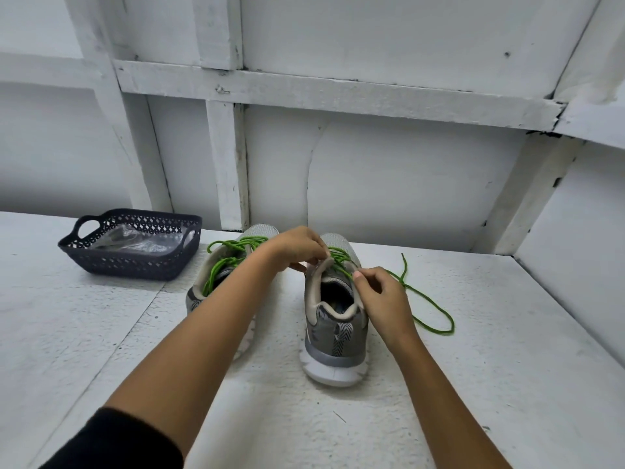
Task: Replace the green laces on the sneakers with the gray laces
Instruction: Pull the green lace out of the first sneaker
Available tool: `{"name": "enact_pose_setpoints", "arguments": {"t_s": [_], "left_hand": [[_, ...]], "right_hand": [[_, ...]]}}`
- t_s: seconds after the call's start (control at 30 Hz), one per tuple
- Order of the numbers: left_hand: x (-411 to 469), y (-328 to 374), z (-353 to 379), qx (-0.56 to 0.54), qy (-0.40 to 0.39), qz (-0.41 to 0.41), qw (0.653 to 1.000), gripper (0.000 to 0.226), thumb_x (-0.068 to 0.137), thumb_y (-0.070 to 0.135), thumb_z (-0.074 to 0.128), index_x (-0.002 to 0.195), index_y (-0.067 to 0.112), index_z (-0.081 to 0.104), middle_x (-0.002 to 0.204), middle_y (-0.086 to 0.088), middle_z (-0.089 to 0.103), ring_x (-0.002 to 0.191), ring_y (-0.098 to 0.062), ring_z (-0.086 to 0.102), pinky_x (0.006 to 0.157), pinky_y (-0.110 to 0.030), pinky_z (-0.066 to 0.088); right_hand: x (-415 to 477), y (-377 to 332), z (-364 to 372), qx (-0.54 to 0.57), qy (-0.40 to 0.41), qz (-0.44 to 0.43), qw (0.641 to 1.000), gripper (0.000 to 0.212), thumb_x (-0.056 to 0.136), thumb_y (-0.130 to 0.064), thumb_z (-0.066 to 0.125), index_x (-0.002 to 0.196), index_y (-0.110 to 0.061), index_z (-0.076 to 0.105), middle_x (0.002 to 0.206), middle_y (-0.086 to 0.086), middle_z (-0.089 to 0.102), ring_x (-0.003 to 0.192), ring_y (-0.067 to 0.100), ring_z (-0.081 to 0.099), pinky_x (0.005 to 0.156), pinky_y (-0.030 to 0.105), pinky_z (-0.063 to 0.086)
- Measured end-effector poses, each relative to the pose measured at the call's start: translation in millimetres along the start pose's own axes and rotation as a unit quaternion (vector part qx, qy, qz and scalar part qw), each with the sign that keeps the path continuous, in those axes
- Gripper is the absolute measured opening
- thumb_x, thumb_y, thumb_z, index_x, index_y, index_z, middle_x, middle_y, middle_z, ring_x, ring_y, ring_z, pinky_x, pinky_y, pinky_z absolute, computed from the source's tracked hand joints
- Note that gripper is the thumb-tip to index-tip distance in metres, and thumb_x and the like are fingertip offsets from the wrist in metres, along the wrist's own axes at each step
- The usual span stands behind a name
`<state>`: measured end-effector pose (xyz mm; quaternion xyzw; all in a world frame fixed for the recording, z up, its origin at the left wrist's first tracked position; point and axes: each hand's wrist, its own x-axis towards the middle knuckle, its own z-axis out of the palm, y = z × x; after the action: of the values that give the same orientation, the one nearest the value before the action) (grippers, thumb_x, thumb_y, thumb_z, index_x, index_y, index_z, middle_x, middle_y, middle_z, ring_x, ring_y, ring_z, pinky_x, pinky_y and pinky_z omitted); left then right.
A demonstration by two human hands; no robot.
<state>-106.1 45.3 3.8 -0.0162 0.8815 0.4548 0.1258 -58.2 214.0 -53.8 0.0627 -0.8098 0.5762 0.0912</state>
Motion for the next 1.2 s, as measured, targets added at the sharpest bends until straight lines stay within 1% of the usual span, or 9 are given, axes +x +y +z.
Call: {"name": "enact_pose_setpoints", "arguments": {"t_s": [0.3, 0.43, 0.5, 0.6, 0.7, 0.77, 0.9, 1.0, 1.2], "left_hand": [[16.6, 13.5, -3.3, 0.133, -0.036, 0.004, 0.991, 0.025, 0.094, 0.009, 0.039, 0.072, 0.019, 0.043, 0.066, 0.0, 0.043, 0.059, -0.012, 0.039, 0.054, -0.025, 0.024], [18.2, 19.1, -10.1, 0.024, -0.04, 0.02, 0.999, 0.024, 0.095, 0.005, 0.041, 0.075, 0.016, 0.045, 0.066, -0.003, 0.043, 0.052, -0.01, 0.037, 0.046, -0.02, 0.022], [20.8, 16.0, -3.2, -0.085, -0.019, 0.012, 0.996, 0.024, 0.095, 0.001, 0.038, 0.077, 0.016, 0.044, 0.065, -0.004, 0.041, 0.052, -0.012, 0.035, 0.04, -0.016, 0.024], [22.3, 8.8, 12.4, -0.216, 0.04, -0.008, 0.976, 0.021, 0.095, 0.001, 0.038, 0.084, 0.017, 0.046, 0.069, -0.004, 0.044, 0.057, -0.014, 0.042, 0.05, -0.021, 0.032], [14.5, 4.1, 14.9, -0.188, 0.075, -0.014, 0.979, 0.009, 0.098, 0.017, 0.042, 0.092, 0.015, 0.048, 0.076, -0.002, 0.049, 0.065, -0.013, 0.05, 0.059, -0.025, 0.041], [6.9, -1.2, 9.2, -0.148, 0.094, -0.002, 0.985, 0.015, 0.098, 0.021, 0.047, 0.088, 0.012, 0.051, 0.078, -0.003, 0.053, 0.066, -0.013, 0.052, 0.06, -0.026, 0.045], [-3.6, -8.9, 9.5, -0.119, 0.056, 0.017, 0.991, 0.014, 0.09, 0.012, 0.061, 0.076, 0.012, 0.061, 0.074, -0.004, 0.061, 0.068, -0.013, 0.057, 0.069, -0.029, 0.052], [-0.1, -8.7, 12.4, -0.13, 0.078, 0.004, 0.988, 0.016, 0.09, 0.011, 0.061, 0.074, 0.015, 0.059, 0.074, -0.002, 0.061, 0.071, -0.013, 0.057, 0.076, -0.033, 0.052], [9.5, 11.7, -3.3, -0.217, 0.097, -0.032, 0.971, 0.03, 0.097, 0.002, 0.038, 0.068, 0.008, 0.047, 0.056, -0.005, 0.047, 0.04, -0.012, 0.05, 0.049, -0.024, 0.049]], "right_hand": [[0.7, 3.2, -1.3, 0.002, -0.007, 0.004, 1.0, 0.016, 0.092, -0.029, 0.057, 0.09, -0.014, 0.064, 0.083, -0.006, 0.064, 0.081, 0.008, 0.059, 0.068, 0.02, 0.042], [0.4, 3.4, -0.6, 0.005, -0.009, 0.002, 1.0, 0.015, 0.093, -0.029, 0.056, 0.089, -0.016, 0.063, 0.083, -0.006, 0.064, 0.081, 0.007, 0.059, 0.066, 0.018, 0.042], [0.2, 3.2, -0.6, 0.007, -0.007, 0.005, 1.0, 0.016, 0.093, -0.03, 0.056, 0.091, -0.015, 0.063, 0.085, -0.005, 0.064, 0.082, 0.008, 0.059, 0.066, 0.018, 0.042], [-0.1, 2.7, -0.8, 0.012, -0.007, 0.01, 1.0, 0.017, 0.092, -0.03, 0.056, 0.091, -0.014, 0.064, 0.084, -0.006, 0.064, 0.081, 0.007, 0.059, 0.066, 0.018, 0.042], [0.1, 3.6, -0.4, 0.02, -0.005, 0.016, 1.0, 0.017, 0.092, -0.03, 0.057, 0.09, -0.015, 0.064, 0.083, -0.007, 0.064, 0.082, 0.007, 0.06, 0.067, 0.019, 0.043], [0.4, 3.6, 0.4, 0.021, -0.005, 0.018, 1.0, 0.016, 0.092, -0.03, 0.057, 0.09, -0.015, 0.064, 0.083, -0.007, 0.064, 0.082, 0.008, 0.06, 0.067, 0.019, 0.043], [0.4, 3.3, 1.2, 0.025, 0.004, 0.022, 0.999, 0.016, 0.091, -0.031, 0.058, 0.09, -0.016, 0.064, 0.086, -0.006, 0.066, 0.085, 0.01, 0.061, 0.074, 0.024, 0.047], [-0.9, 3.4, 1.9, 0.024, 0.007, 0.024, 0.999, 0.018, 0.092, -0.032, 0.057, 0.091, -0.016, 0.065, 0.087, -0.004, 0.066, 0.086, 0.011, 0.061, 0.077, 0.029, 0.049], [-1.5, 2.7, 1.2, 0.034, 0.003, 0.035, 0.999, 0.018, 0.092, -0.032, 0.057, 0.09, -0.016, 0.064, 0.085, -0.002, 0.067, 0.084, 0.014, 0.062, 0.077, 0.032, 0.049]]}}
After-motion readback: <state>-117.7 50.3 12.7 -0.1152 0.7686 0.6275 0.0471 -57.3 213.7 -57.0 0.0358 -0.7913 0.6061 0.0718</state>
